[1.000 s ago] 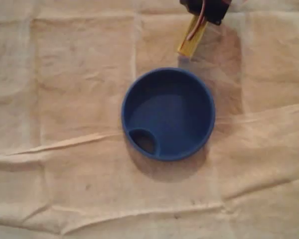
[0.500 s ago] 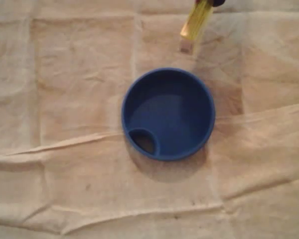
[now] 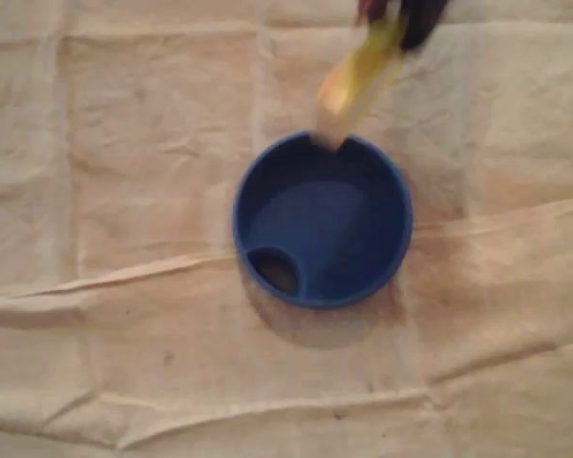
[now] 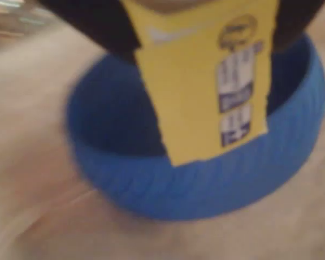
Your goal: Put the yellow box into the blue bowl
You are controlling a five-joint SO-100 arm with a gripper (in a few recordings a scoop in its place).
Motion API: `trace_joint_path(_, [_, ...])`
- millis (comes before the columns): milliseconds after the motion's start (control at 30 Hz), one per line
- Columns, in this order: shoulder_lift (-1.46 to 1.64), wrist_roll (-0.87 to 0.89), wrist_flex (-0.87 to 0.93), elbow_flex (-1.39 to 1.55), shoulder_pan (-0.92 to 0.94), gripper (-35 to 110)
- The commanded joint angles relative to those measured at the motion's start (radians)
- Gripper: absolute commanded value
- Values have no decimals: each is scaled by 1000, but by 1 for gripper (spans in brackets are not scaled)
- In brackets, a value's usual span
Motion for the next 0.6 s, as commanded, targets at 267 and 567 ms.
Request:
trace_joint_path(267, [-365,103,72,-584,6,0])
trace_joint_path(567, [-528,144,137,-804,9,0])
